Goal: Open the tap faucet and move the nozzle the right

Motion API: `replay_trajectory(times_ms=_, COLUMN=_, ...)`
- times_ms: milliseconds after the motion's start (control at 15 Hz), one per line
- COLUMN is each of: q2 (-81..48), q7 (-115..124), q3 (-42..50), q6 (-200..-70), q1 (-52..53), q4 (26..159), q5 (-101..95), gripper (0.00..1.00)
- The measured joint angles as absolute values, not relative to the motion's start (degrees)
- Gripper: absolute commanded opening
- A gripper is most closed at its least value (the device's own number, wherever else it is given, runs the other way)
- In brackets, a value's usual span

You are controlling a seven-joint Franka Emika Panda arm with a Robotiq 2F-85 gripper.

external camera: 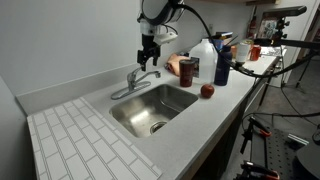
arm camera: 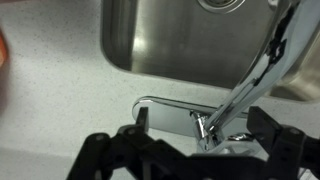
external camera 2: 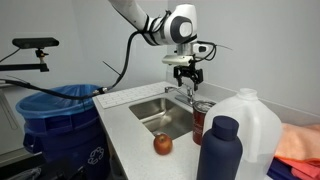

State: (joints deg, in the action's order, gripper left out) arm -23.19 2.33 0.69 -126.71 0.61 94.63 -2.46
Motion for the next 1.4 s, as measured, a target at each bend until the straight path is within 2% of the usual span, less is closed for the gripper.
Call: replay_trajectory(times_ms=1400, q2=-25.95, q7=3.18, q3=1.74, q6=-145.59, q1=2.4, q4=90.69, q5=-7.36, gripper=1.0)
